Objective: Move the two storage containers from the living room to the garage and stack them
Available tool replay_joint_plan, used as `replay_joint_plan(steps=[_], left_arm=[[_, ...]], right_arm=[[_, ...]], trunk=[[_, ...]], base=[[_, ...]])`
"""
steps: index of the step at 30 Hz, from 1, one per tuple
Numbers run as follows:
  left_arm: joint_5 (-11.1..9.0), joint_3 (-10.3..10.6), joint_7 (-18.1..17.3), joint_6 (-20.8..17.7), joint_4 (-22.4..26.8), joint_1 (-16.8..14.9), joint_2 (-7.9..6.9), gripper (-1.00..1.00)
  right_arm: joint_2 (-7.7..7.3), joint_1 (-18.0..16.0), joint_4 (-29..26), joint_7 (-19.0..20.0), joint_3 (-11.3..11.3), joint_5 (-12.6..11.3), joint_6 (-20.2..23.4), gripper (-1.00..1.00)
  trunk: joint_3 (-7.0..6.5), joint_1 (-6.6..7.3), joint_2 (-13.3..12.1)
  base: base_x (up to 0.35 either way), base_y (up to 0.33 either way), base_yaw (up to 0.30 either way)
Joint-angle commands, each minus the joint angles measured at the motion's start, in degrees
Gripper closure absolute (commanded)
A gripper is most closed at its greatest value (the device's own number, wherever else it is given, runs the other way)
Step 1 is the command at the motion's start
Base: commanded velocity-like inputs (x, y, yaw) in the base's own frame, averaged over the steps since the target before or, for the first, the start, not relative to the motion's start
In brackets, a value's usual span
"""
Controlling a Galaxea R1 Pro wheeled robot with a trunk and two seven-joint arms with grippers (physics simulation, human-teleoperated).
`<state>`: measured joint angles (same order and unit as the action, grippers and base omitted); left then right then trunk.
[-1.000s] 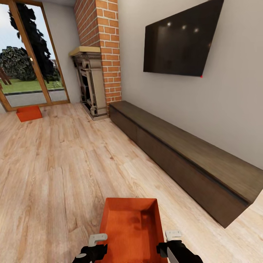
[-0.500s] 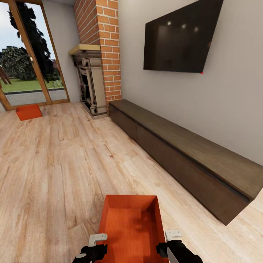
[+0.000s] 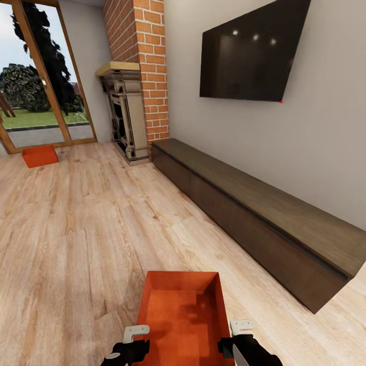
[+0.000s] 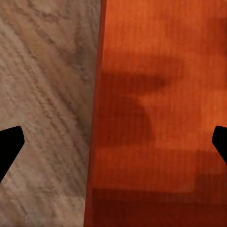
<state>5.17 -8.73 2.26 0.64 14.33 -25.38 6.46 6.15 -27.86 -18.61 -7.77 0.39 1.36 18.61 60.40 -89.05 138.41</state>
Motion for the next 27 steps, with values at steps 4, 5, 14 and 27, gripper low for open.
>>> replay_joint_plan(steps=[4, 5, 14, 27], left_arm=[[0.54, -0.41, 0.04, 0.07, 0.02, -0.02, 0.02, -1.0], [0.54, -0.41, 0.04, 0.07, 0.01, -0.02, 0.03, -1.0], [0.54, -0.37, 0.03, 0.06, 0.02, -0.02, 0.04, -1.0], [0.54, -0.37, 0.03, 0.07, 0.03, -0.02, 0.01, -1.0]], right_arm=[[0.01, 0.0, -0.11, -0.14, 0.15, 0.13, 0.37, -1.0], [0.01, 0.0, -0.11, 0.06, 0.18, 0.13, 0.37, -1.0], [-0.59, 0.0, -0.24, 7.78, -0.01, 0.81, 0.37, -1.0], [-1.09, 0.0, -0.28, 8.72, -0.04, 0.92, 0.37, -1.0]], trunk=[[0.05, 0.01, 0.02], [0.05, 0.01, 0.02], [0.05, 0.01, 0.02], [0.05, 0.01, 0.02]], base=[[0.0, 0.0, 0.0], [0.0, 0.0, 0.0], [0.0, 0.0, 0.0], [0.0, 0.0, 0.0]])
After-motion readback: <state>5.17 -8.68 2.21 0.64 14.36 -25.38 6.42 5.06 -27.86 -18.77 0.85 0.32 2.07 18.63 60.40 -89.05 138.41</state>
